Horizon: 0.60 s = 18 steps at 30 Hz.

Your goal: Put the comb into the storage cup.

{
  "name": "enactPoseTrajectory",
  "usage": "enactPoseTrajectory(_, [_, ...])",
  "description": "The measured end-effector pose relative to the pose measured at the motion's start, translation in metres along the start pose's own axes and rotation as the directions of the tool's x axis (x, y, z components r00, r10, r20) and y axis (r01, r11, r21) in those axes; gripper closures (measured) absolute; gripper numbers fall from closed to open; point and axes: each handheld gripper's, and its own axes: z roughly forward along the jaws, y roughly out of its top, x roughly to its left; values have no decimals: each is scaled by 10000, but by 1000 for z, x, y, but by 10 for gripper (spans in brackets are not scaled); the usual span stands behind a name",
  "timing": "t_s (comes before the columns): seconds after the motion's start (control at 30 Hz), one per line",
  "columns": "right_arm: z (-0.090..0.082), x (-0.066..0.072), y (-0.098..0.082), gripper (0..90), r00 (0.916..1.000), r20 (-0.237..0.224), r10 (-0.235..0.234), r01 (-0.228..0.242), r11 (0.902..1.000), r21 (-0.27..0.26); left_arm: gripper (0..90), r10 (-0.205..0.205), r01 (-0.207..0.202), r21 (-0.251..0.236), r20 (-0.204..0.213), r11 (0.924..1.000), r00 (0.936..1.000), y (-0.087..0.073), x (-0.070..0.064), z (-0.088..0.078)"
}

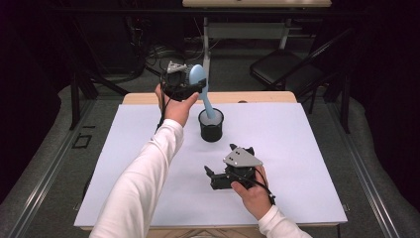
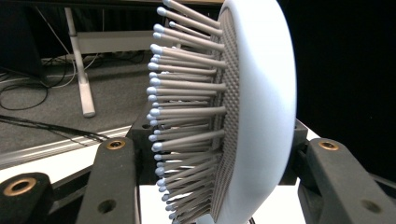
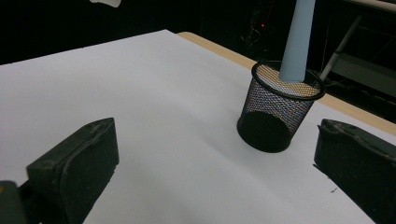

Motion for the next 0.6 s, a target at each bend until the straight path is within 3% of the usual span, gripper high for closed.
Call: enactPoseTrajectory(0.6, [0, 0, 0, 0, 10000, -17, -20, 20, 10000, -17, 494, 156, -158, 270, 86, 9995, 9998, -7, -9, 10])
